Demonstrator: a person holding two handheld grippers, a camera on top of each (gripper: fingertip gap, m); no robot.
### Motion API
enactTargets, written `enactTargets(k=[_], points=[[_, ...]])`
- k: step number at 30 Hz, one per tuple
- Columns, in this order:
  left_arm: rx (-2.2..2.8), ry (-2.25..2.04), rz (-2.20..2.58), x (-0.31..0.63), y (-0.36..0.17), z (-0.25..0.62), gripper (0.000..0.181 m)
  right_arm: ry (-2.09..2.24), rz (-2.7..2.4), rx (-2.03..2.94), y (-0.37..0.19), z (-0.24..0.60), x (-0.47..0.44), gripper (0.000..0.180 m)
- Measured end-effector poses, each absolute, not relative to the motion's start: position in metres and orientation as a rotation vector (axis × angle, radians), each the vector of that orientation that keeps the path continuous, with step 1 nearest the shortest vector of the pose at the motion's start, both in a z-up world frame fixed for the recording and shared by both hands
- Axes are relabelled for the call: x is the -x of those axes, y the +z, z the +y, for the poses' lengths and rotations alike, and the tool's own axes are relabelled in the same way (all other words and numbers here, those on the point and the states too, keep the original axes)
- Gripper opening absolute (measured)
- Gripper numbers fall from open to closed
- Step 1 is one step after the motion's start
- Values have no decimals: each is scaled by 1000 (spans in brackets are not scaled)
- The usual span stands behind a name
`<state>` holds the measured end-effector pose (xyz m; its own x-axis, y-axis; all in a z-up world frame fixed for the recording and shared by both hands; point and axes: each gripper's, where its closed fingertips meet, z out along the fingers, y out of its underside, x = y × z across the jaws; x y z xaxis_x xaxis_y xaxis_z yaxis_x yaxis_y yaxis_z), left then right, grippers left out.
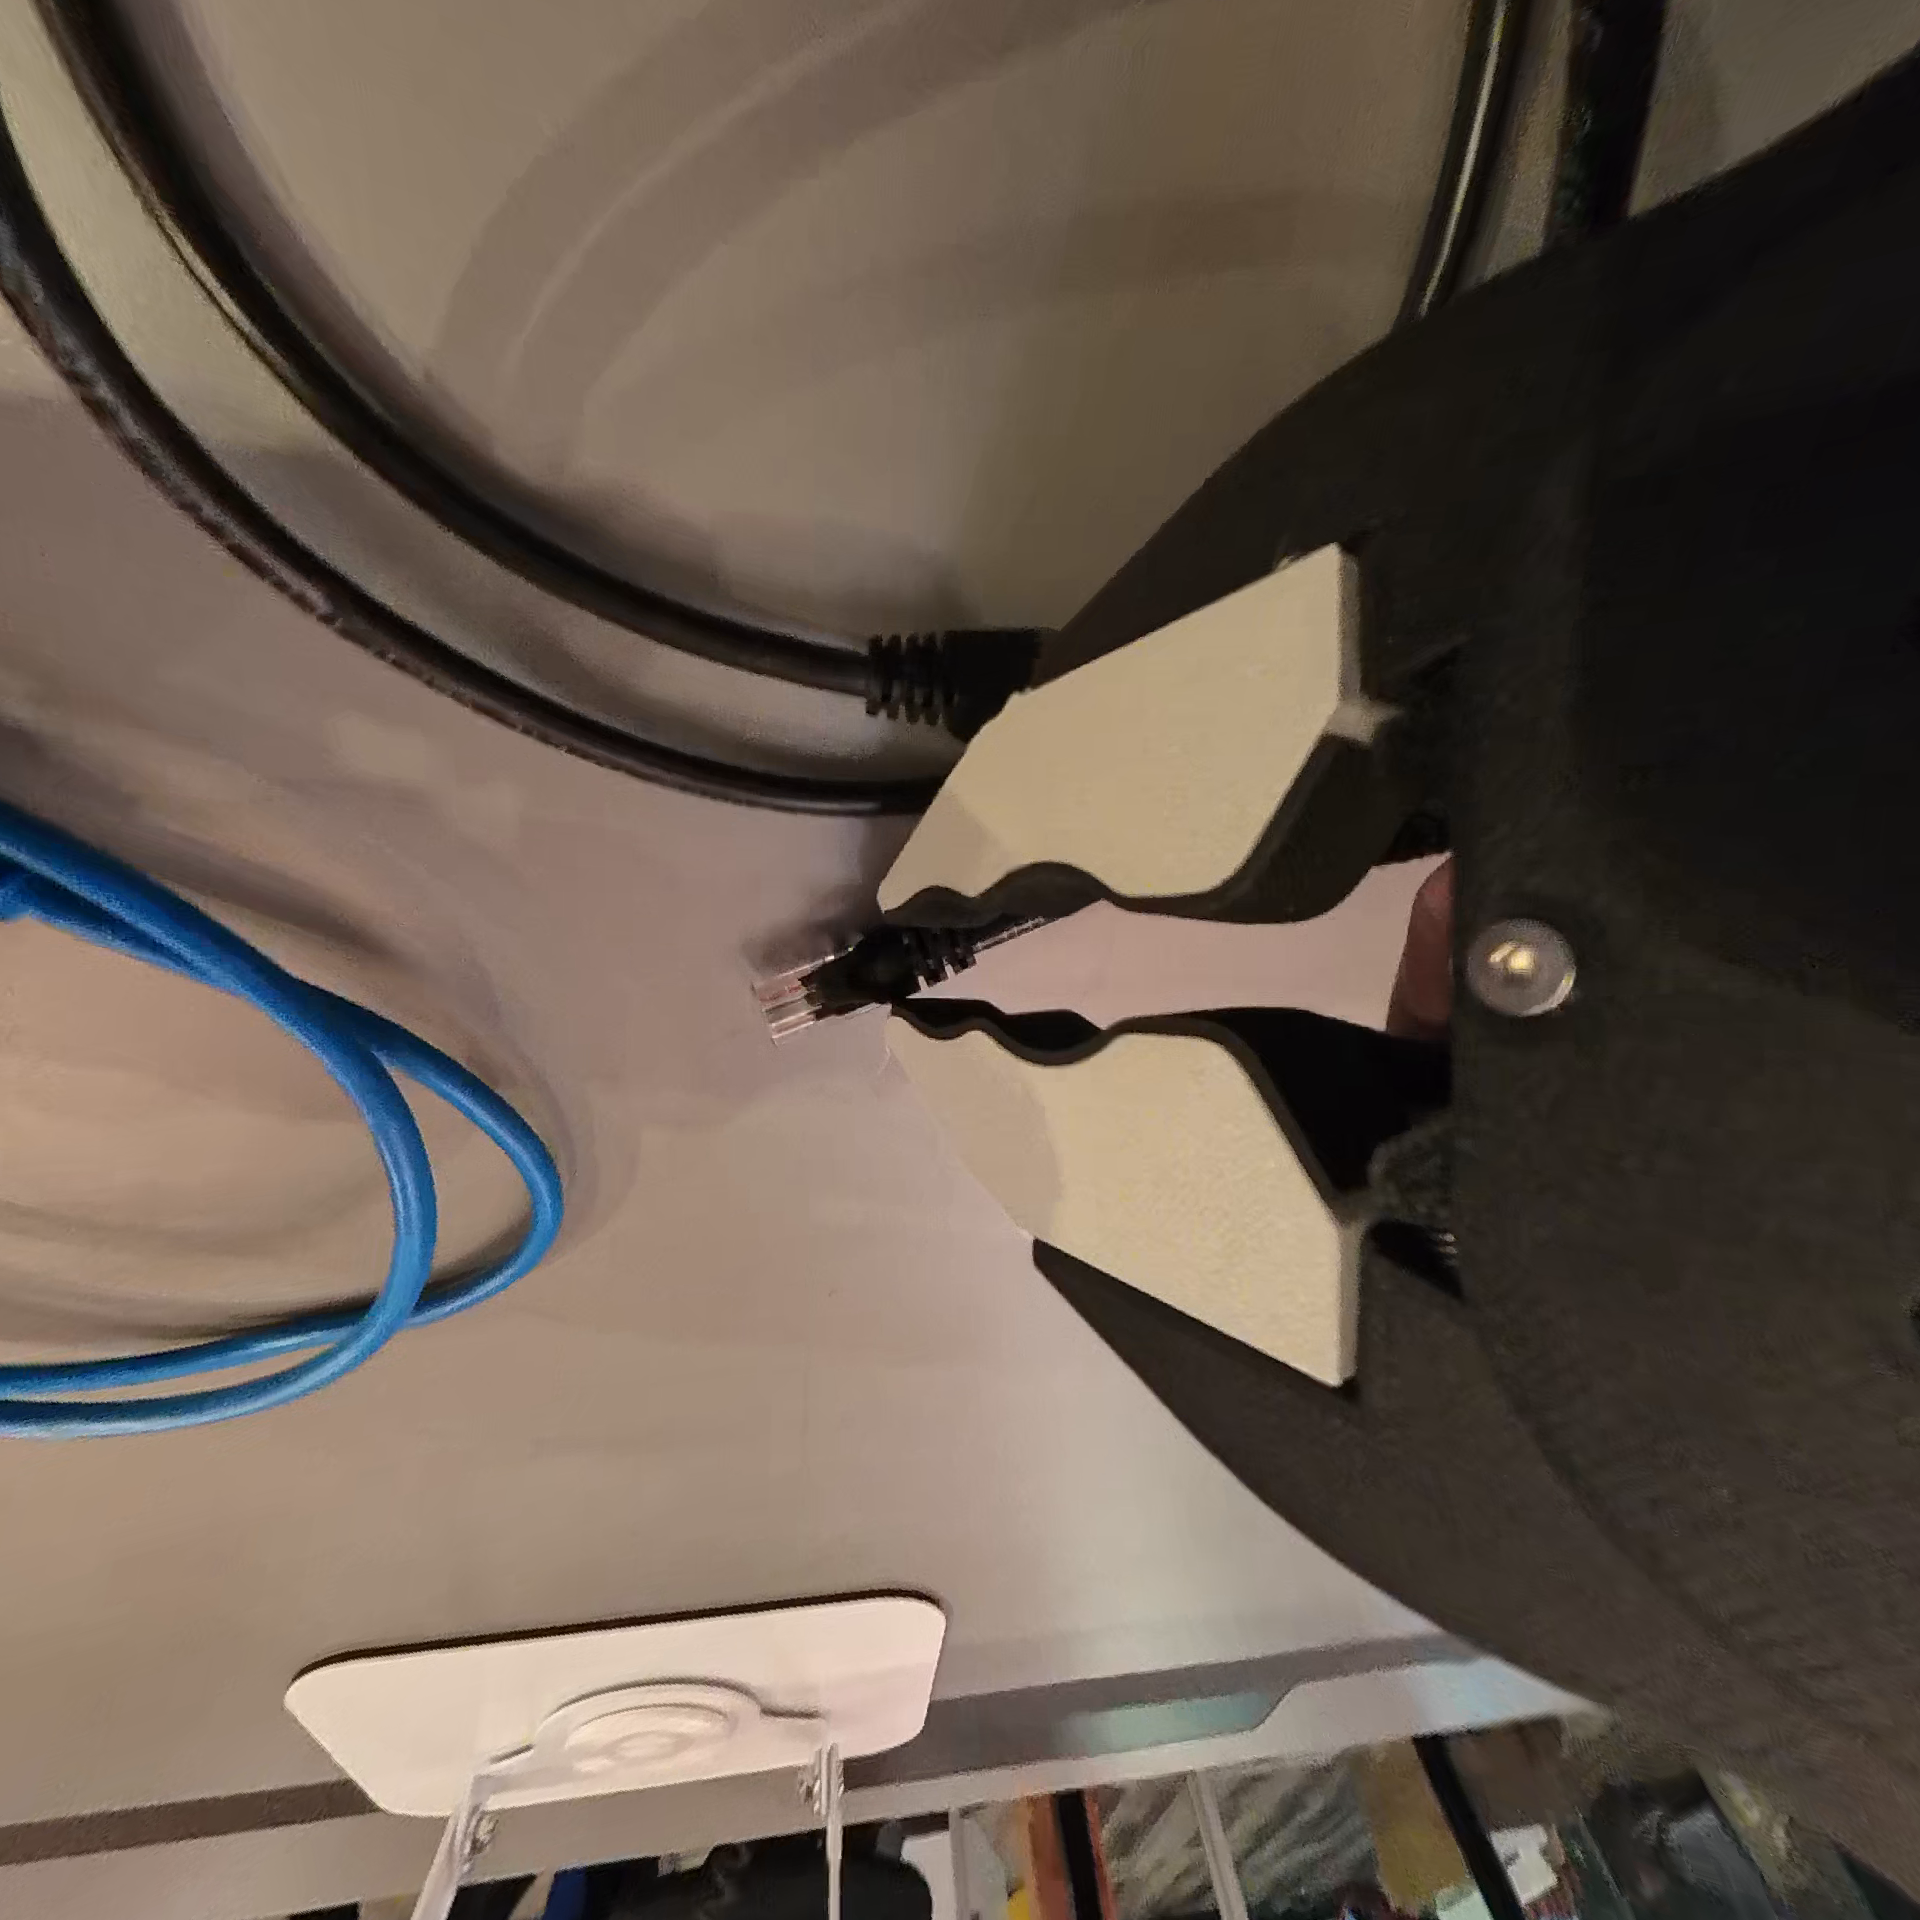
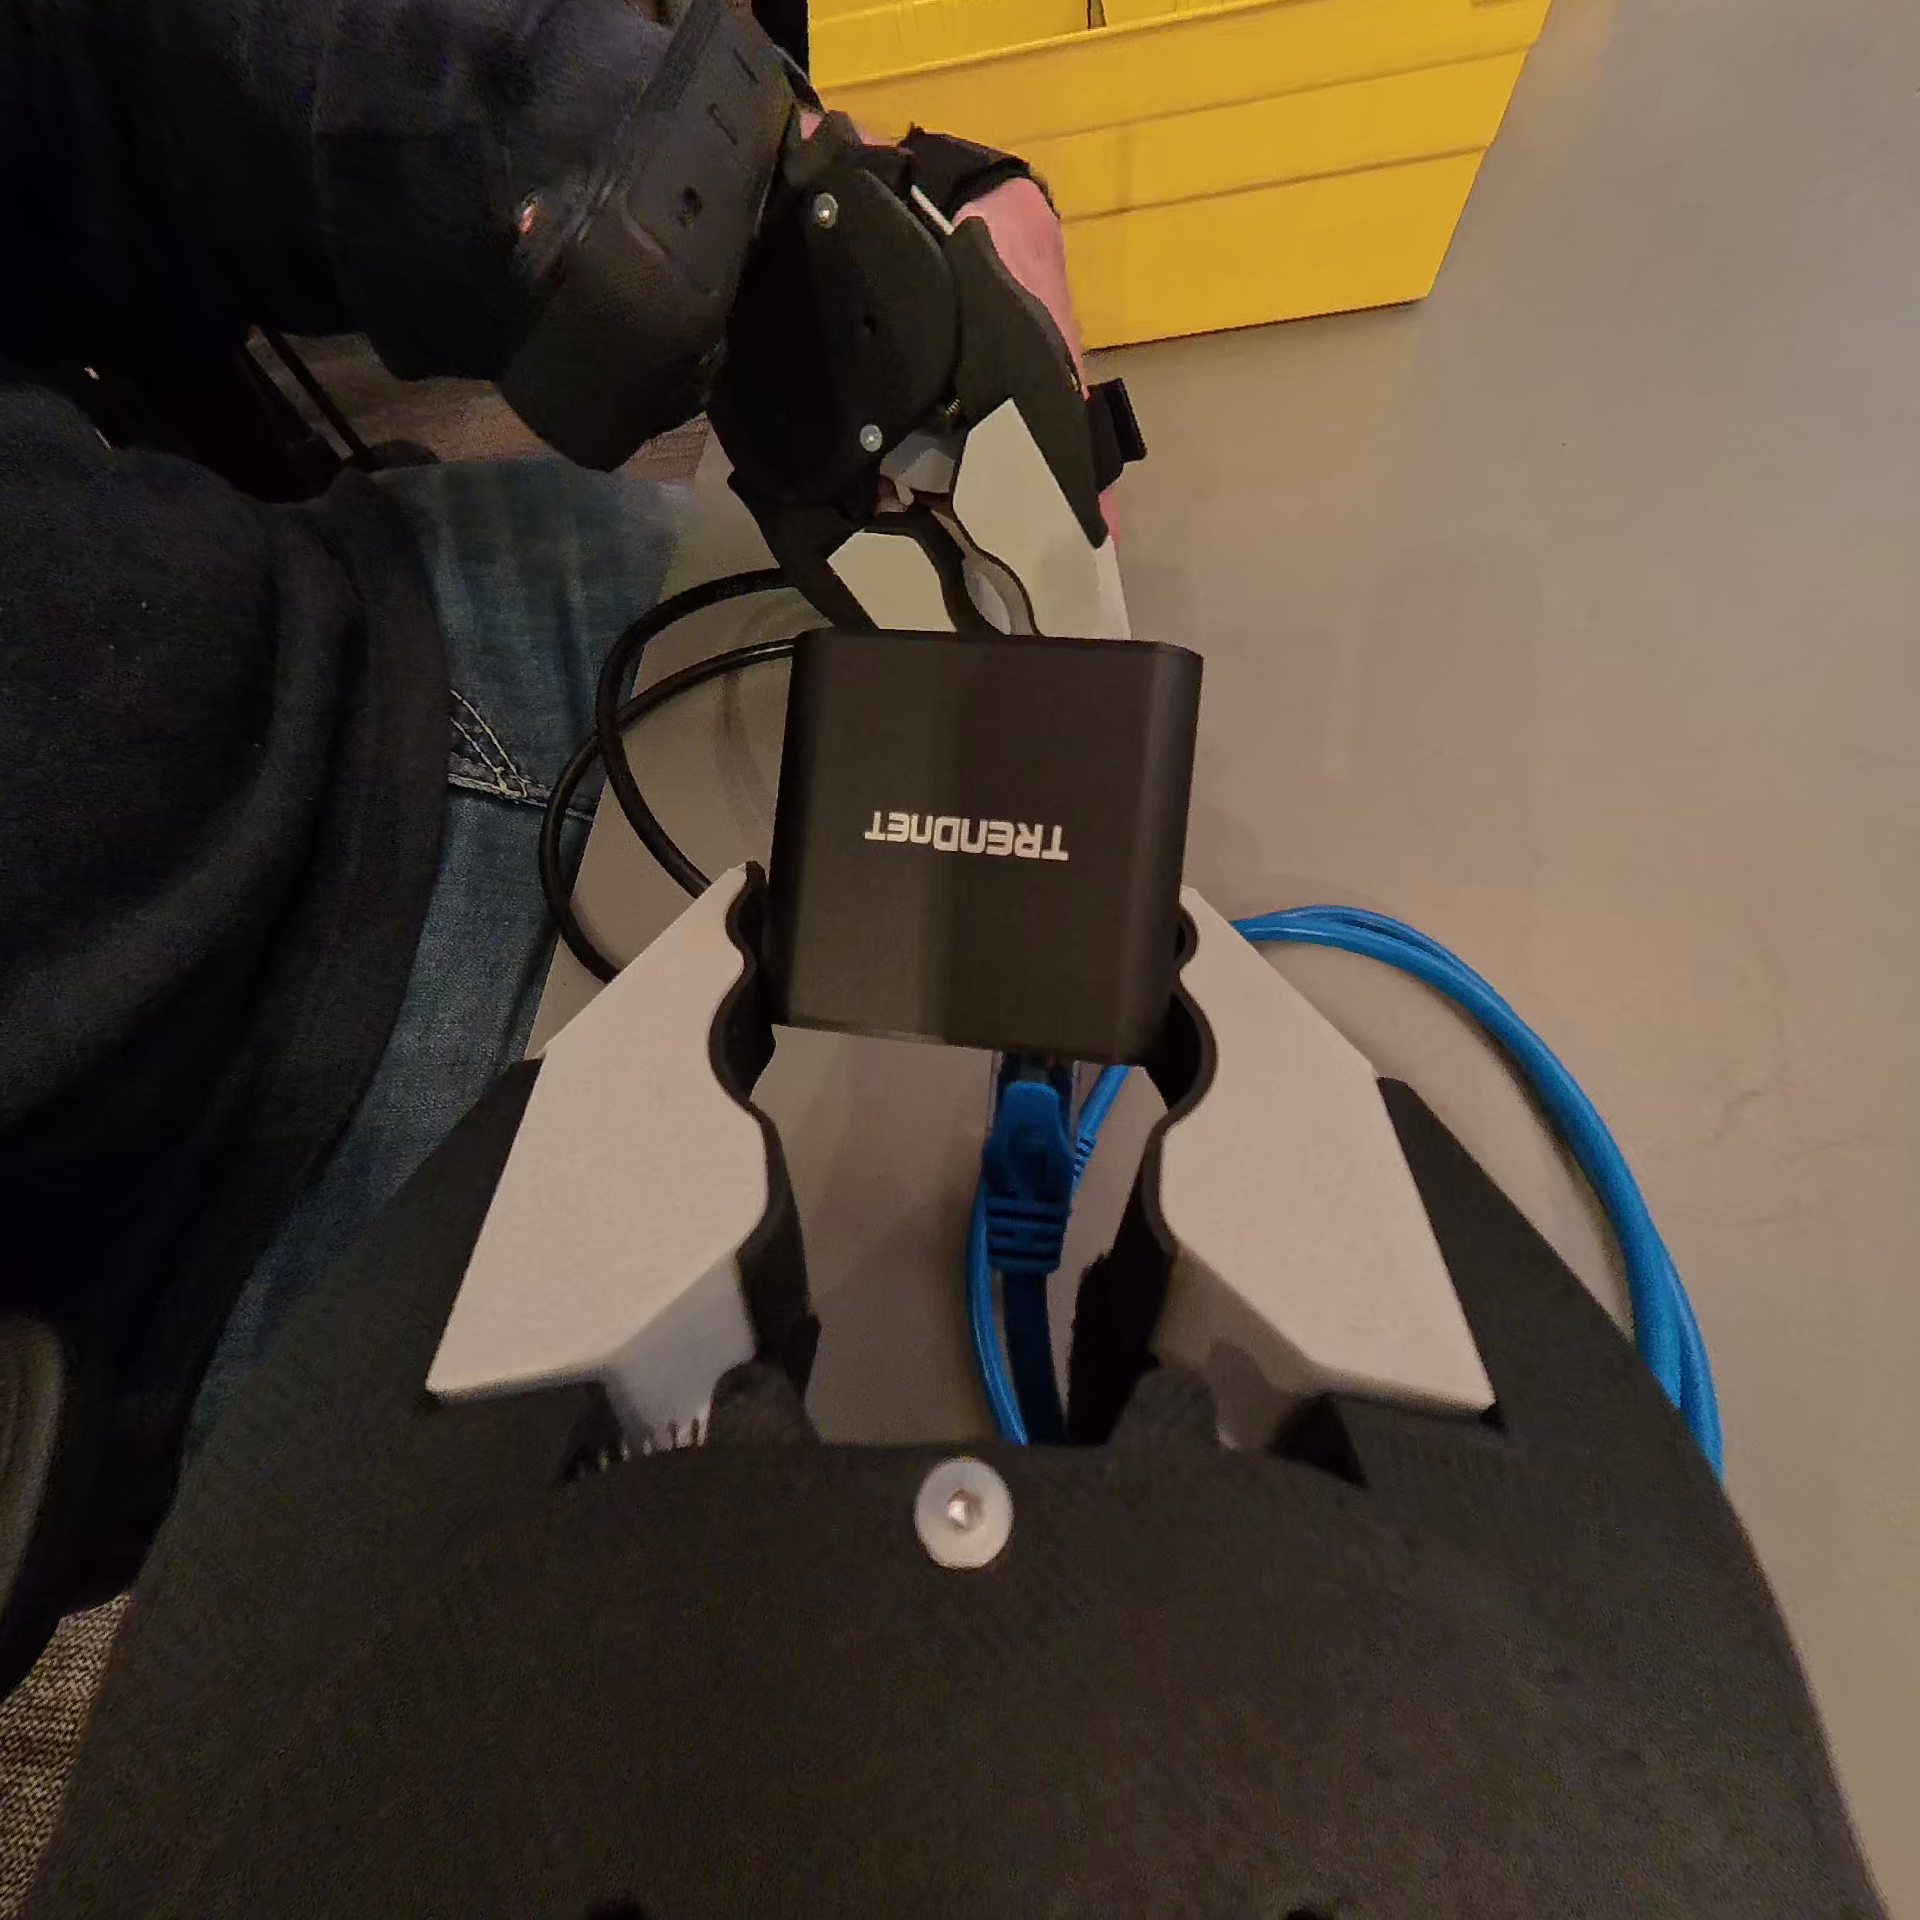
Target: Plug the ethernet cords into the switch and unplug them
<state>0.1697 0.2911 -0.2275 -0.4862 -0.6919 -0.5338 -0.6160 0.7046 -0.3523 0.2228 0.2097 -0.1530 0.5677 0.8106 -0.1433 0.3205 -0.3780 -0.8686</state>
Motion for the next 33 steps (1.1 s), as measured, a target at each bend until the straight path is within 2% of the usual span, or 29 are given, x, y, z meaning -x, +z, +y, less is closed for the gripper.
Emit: enactTargets(k=[16, 26, 33], points=[[1731, -786, 1948, -175, -231, 298, 13, 726, -918, 1944, -151, 212, -219, 70], [1675, -790, 2001, -181, -207, 309, 11, 704, -917, 1969, -151, 215, -228, 70], [1475, -767, 2165, -188, -149, 291, 11, 675, -948, 1979, -150, 222, -228, 71]])
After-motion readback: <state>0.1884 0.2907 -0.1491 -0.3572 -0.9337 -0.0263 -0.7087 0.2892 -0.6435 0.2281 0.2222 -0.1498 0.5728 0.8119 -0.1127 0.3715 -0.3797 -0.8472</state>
